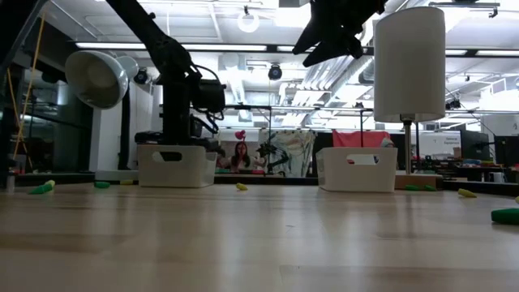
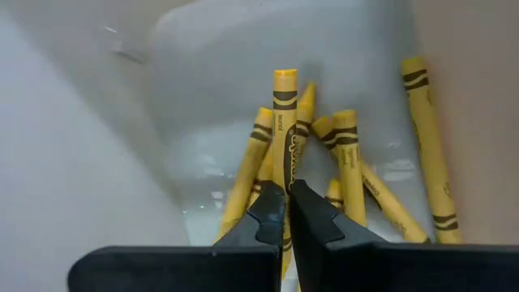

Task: Sort crayons
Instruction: Put the yellow crayon into the gray bin, then return to Home Position

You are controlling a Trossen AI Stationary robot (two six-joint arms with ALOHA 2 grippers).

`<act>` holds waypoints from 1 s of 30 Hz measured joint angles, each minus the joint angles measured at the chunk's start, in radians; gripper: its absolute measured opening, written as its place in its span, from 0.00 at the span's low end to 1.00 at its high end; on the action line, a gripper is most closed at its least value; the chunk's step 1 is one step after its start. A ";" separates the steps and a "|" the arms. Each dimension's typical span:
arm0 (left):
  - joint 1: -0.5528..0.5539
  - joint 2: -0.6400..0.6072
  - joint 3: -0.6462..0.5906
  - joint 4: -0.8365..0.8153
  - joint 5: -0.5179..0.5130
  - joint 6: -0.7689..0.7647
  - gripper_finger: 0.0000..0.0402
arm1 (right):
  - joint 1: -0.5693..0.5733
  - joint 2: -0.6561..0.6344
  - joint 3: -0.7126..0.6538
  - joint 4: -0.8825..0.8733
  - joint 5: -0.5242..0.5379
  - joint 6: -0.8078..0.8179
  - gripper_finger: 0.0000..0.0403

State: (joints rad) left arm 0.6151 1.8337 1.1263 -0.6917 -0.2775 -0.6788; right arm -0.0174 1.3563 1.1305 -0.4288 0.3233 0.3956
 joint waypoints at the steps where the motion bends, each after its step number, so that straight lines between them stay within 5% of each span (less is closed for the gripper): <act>1: 0.000 0.005 0.000 0.001 0.002 0.000 0.00 | 0.000 0.000 0.000 0.000 0.000 0.003 0.50; 14: -0.003 0.016 0.000 -0.008 0.009 0.002 0.04 | 0.000 0.000 0.000 0.000 0.000 0.015 0.50; 30: -0.002 -0.103 0.000 -0.003 0.046 0.065 0.34 | 0.000 0.000 0.000 0.000 0.000 0.007 0.50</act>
State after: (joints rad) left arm 0.6132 1.7302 1.1263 -0.6943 -0.2313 -0.6134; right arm -0.0174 1.3563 1.1305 -0.4286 0.3231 0.4025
